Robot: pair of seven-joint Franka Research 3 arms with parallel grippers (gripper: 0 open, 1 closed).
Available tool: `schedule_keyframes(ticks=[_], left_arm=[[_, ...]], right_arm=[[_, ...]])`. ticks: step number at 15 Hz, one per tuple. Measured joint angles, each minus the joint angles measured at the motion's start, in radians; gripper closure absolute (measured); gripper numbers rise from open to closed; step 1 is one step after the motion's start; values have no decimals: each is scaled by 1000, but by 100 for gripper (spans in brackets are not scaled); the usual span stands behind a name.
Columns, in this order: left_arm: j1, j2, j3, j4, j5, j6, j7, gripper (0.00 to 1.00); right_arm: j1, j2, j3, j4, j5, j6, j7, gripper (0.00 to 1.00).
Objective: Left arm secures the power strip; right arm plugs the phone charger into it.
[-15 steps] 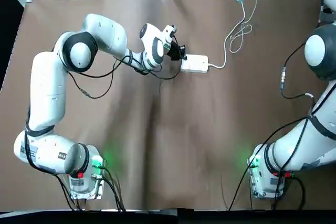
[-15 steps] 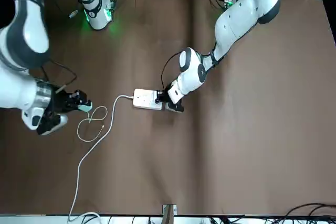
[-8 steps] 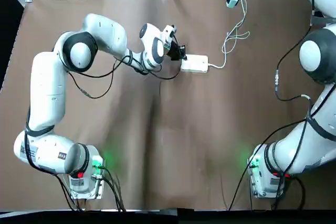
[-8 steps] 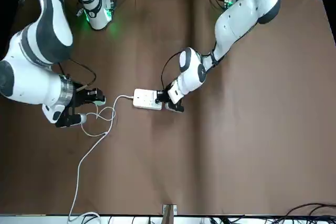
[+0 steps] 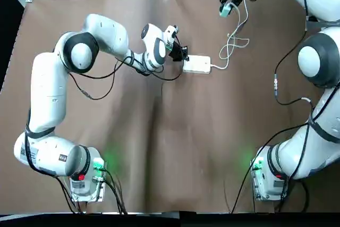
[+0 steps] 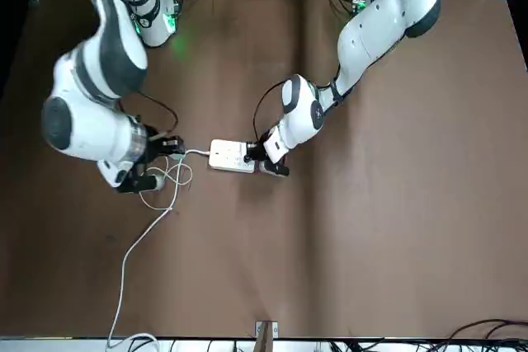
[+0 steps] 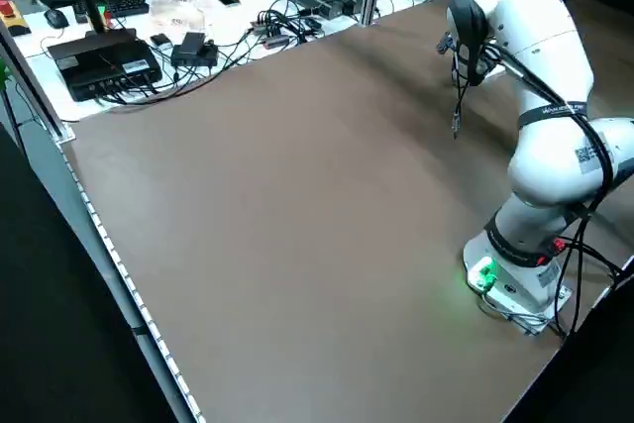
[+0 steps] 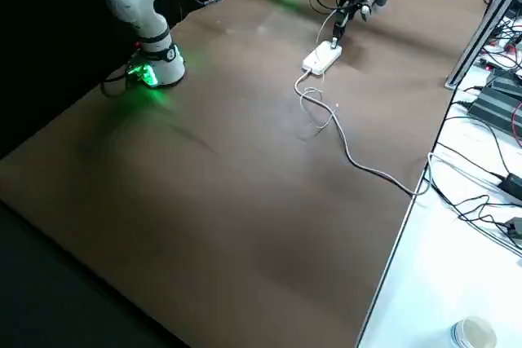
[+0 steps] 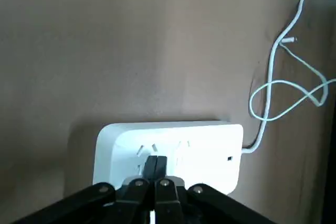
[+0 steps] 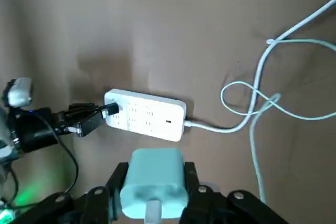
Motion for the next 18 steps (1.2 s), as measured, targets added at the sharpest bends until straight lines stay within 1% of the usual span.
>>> schedule_keyframes(ticks=[5,9,13,18], left_arm=[[0,0,0,0,0,0,0,99],[0,0,0,0,0,0,0,99],[0,0,0,0,0,0,0,99],[0,0,0,0,0,0,0,99]], right_arm=[[97,9,0,-126,-1,117,113,52],[148,9,0,-196,-15,178,185,52],[172,22,0,-224,-18,187,248,52],[202,74,0,-228,-19,242,302,52]])
